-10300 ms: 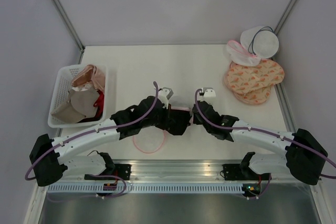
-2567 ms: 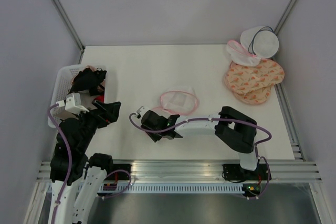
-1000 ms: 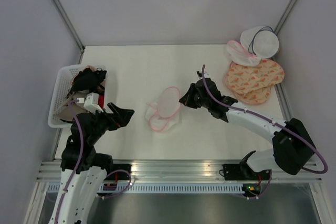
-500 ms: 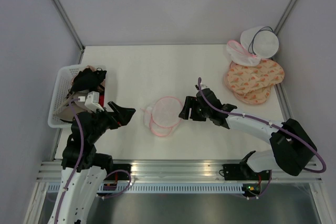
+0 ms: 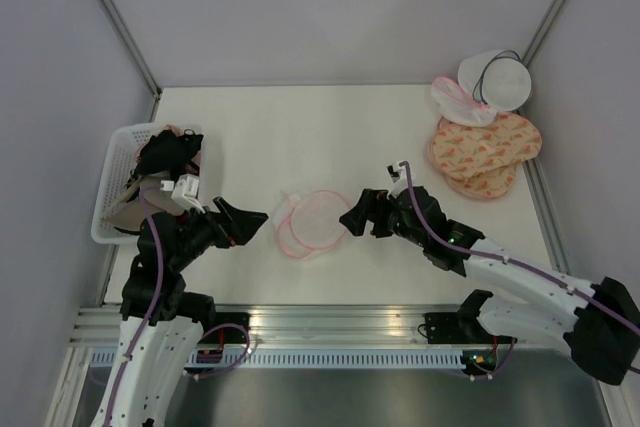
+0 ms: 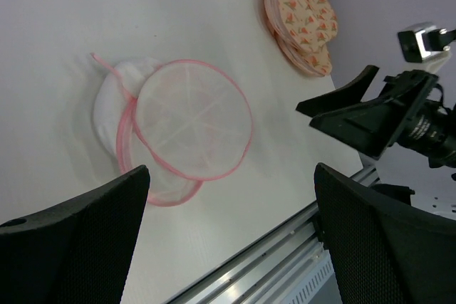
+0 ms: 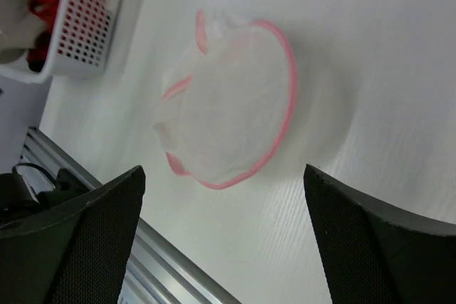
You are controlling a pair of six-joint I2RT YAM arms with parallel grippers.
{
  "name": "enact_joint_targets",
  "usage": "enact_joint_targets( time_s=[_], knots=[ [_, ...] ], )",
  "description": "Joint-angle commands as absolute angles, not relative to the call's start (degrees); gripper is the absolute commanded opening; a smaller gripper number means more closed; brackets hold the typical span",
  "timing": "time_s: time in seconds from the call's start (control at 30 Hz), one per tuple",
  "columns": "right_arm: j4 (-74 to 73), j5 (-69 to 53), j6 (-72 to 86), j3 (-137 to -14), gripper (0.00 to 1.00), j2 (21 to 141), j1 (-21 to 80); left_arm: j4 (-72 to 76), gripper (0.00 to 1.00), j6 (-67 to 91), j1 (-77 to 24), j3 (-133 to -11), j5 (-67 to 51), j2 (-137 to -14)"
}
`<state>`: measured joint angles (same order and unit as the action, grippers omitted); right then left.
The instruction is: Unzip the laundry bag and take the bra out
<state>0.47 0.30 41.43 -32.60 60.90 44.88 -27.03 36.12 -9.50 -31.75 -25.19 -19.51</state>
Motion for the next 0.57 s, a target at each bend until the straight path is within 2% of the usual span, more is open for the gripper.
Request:
enact_joint_targets(
  time_s=[0.0,0.2,0.53],
  knots=[
    [-8.3,12.6,35.9,-36.3,0.96,51.6,46.0,-23.3,1.00,33.8,-9.7,-32.1,-29.2,-20.1],
    [-15.4,11.3,34.5,-36.7,0.98,46.3,46.1,-21.5,1.00,34.2,-9.7,-32.5,-29.1,-21.5],
    [-13.5,8.9,34.6,-32.5,0.98,45.3,46.3,-20.4,1.00,35.1,-9.7,-35.2,-30.8,-22.8]
  ],
)
